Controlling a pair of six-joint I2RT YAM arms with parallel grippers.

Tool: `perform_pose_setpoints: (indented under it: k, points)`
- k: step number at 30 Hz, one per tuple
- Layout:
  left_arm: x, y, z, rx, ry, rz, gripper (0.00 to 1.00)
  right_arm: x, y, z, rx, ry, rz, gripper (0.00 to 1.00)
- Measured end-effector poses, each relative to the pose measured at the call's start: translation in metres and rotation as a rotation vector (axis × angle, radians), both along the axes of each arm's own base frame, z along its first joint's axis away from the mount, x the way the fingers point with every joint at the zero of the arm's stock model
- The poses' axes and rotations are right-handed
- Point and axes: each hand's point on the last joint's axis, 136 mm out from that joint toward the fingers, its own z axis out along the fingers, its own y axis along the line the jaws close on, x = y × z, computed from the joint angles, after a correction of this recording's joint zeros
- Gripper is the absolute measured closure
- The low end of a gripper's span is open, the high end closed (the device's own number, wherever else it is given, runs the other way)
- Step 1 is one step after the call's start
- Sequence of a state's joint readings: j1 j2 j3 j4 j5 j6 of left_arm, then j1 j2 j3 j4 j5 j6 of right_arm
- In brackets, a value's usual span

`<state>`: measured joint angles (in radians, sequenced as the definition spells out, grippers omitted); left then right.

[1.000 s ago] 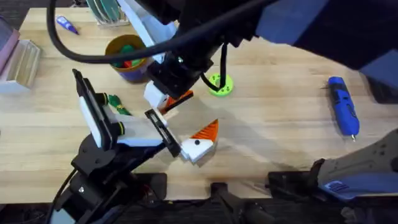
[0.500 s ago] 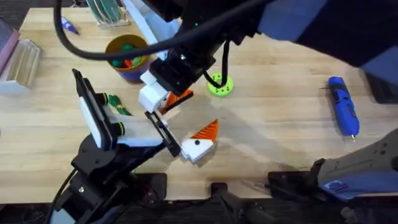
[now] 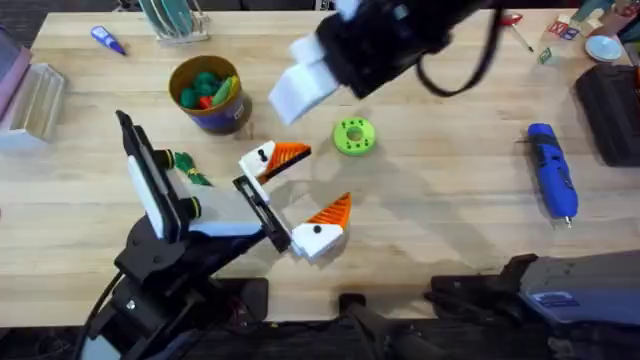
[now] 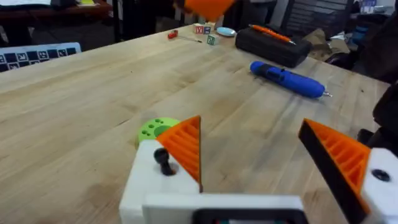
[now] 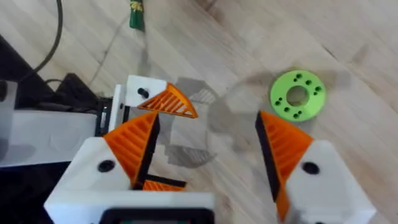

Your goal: Pick up the gripper from the table and insert it into the empty holder that is missing its gripper. Then pick up a screw, insert it into the mounting hole, and use the screwdriver to tighten it. Finally, clean up the table by picking up the vegetable and placing it into the bucket.

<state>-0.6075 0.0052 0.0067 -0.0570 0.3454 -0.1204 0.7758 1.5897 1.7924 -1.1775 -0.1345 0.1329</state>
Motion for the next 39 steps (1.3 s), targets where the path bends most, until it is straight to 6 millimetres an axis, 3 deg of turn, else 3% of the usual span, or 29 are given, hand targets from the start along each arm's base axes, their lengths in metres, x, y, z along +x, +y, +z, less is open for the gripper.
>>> perform_pose_setpoints:
  k: [7, 17, 23, 26, 34, 36, 39]
  points:
    - [0.0, 0.0, 0.0, 0.0, 0.0, 0.0, 0.015, -0.009, -0.043, -0.006, 0.024, -0.005, -0.079, 0.084]
    - [0.0, 0.0, 0.0, 0.0, 0.0, 0.0, 0.015, -0.041, -0.108, -0.02, 0.188, 0.046, -0.208, 0.082]
    - [0.0, 0.0, 0.0, 0.0, 0.0, 0.0, 0.014, -0.069, -0.115, -0.022, 0.323, 0.062, -0.133, 0.081]
    - [0.0, 0.0, 0.0, 0.0, 0.0, 0.0, 0.016, -0.082, -0.111, -0.022, 0.374, 0.061, -0.056, 0.014]
    - [0.0, 0.0, 0.0, 0.0, 0.0, -0.001, 0.01, -0.101, -0.103, -0.029, 0.403, 0.062, 0.116, 0.01]
    - [0.0, 0.0, 0.0, 0.0, 0.0, -0.001, 0.112, -0.104, -0.103, -0.029, 0.397, 0.044, 0.16, 0.011]
    - [0.0, 0.0, 0.0, 0.001, -0.002, -0.003, 0.454, -0.106, -0.103, -0.03, 0.389, 0.011, 0.212, 0.011]
